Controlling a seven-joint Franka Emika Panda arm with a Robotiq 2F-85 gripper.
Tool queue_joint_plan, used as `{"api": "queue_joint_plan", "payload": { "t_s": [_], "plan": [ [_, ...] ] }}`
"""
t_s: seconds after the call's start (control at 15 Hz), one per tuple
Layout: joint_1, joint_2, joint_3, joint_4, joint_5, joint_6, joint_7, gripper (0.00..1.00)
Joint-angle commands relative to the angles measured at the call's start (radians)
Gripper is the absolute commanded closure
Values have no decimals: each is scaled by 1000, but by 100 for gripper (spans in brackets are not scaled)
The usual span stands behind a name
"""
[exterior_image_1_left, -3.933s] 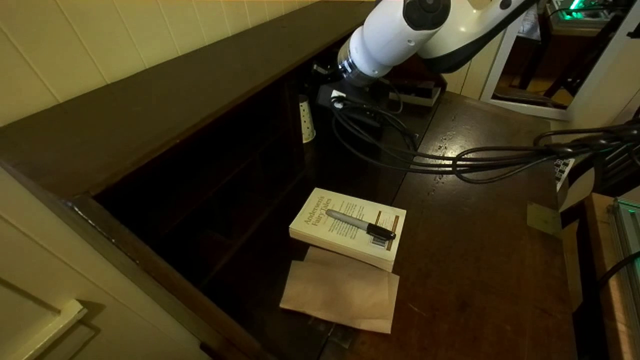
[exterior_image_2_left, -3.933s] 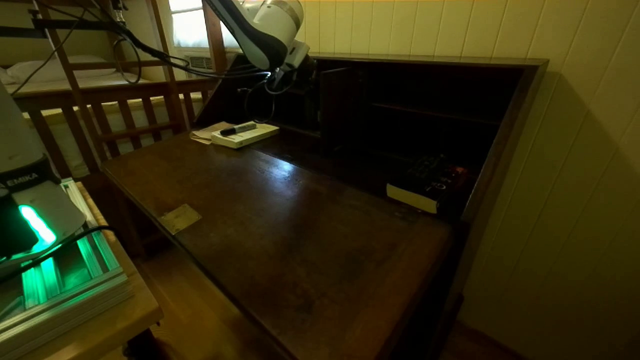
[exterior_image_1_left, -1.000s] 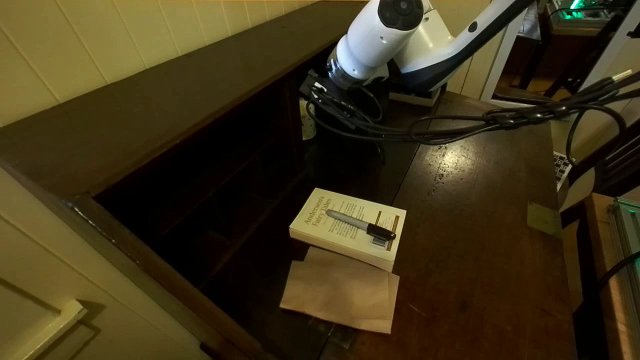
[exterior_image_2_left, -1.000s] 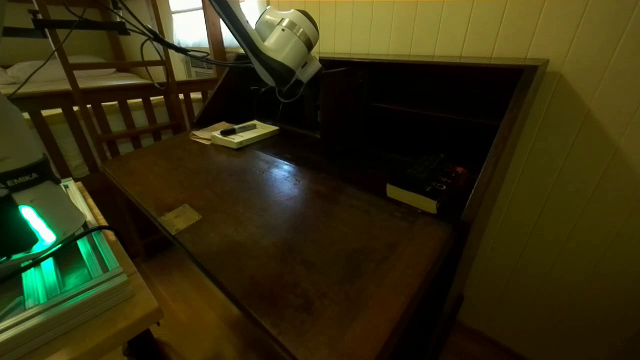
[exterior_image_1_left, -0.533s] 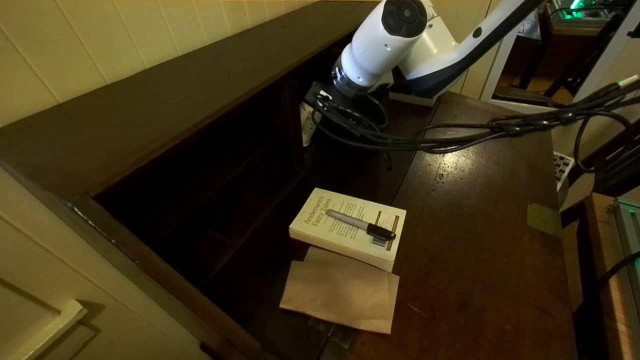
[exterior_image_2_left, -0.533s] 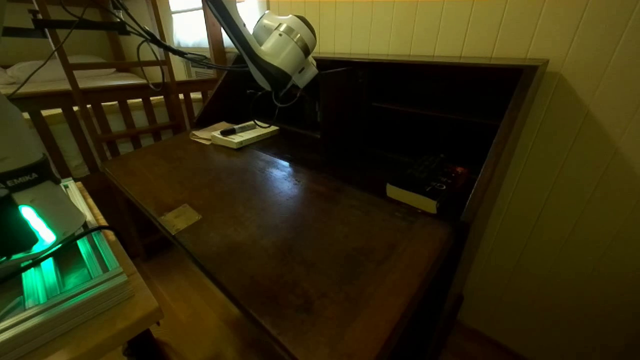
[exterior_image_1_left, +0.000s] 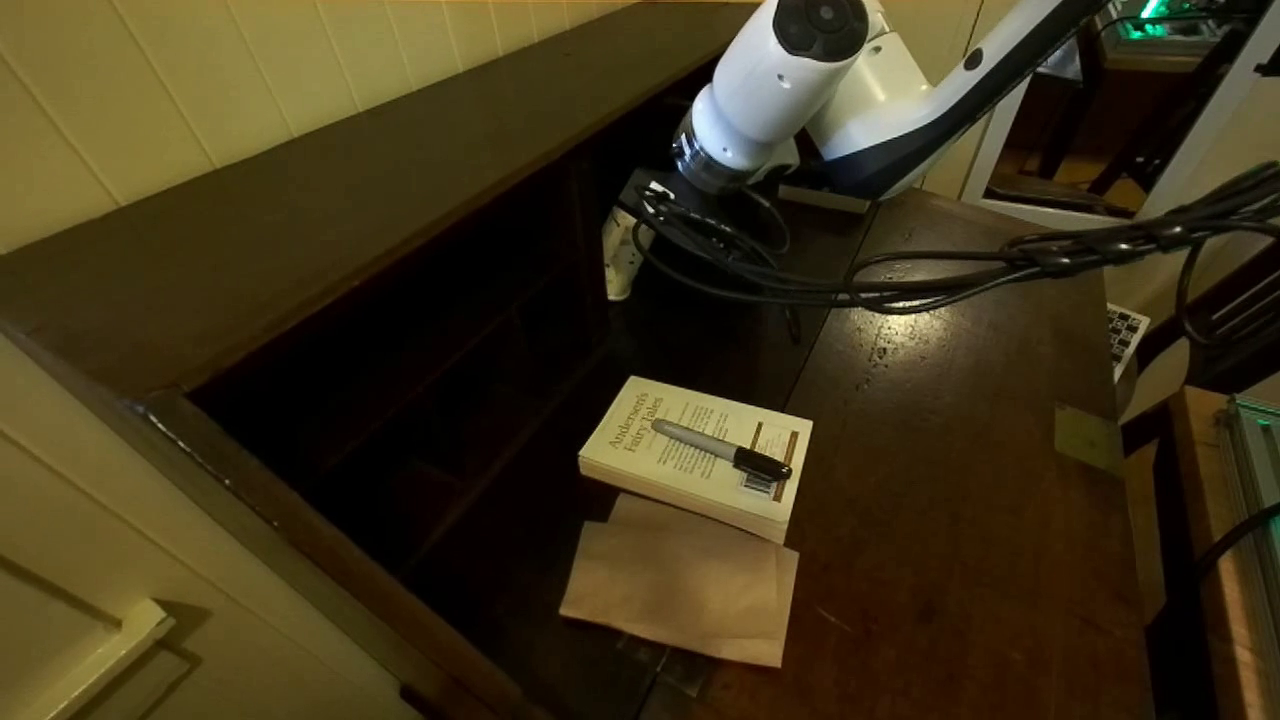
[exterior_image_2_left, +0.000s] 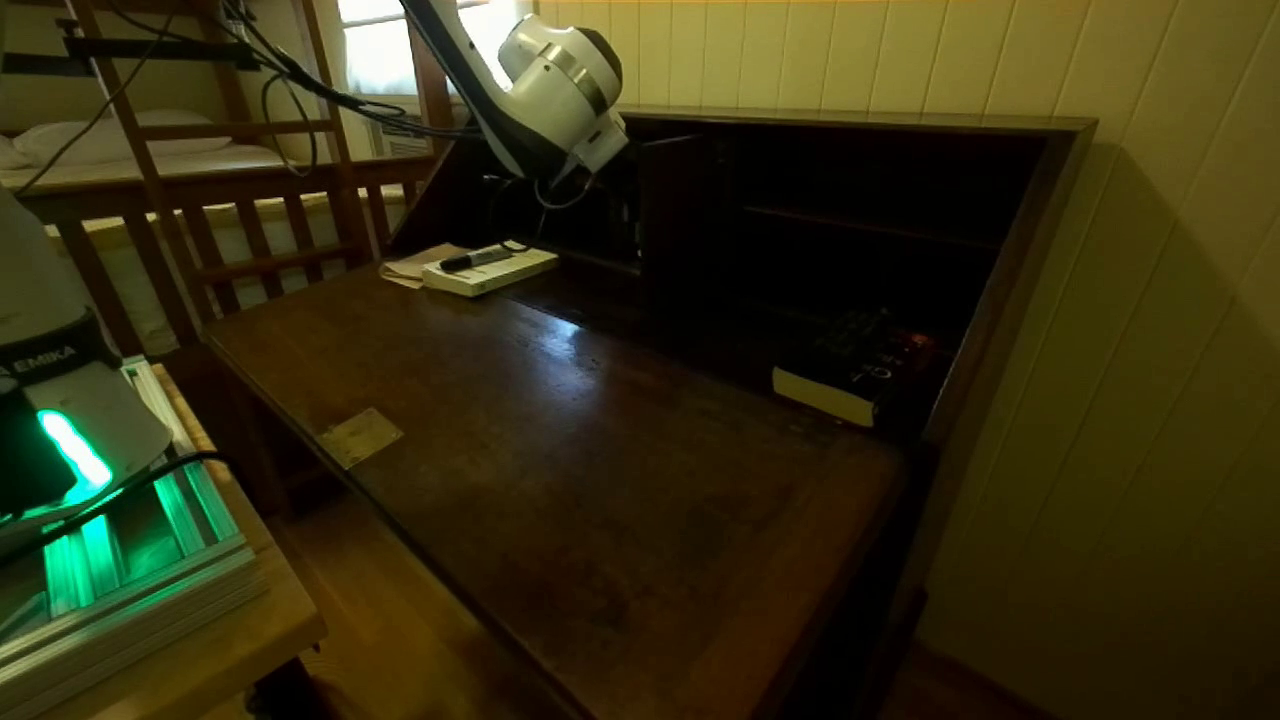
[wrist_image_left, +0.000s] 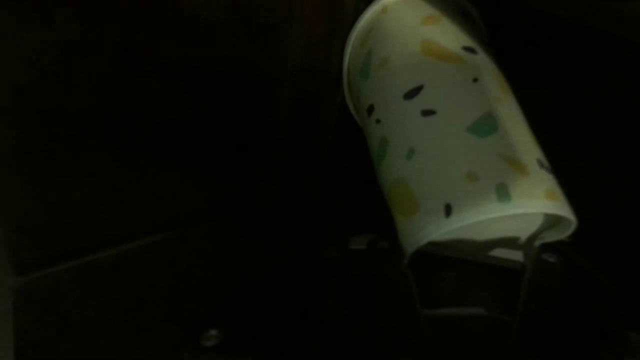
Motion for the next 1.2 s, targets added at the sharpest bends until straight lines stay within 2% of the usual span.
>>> {"api": "queue_joint_plan", "payload": {
  "t_s": [0.0, 0.47, 0.87, 1.13],
  "plan": [
    [-10, -86, 22, -135, 90, -43, -165, 100],
    [-12, -207, 58, -290, 182, -99, -481, 100],
    [-23, -317, 80, -423, 227, -70, -702, 100],
    [-40, -371, 90, -505, 300, -39, -864, 100]
  ]
}}
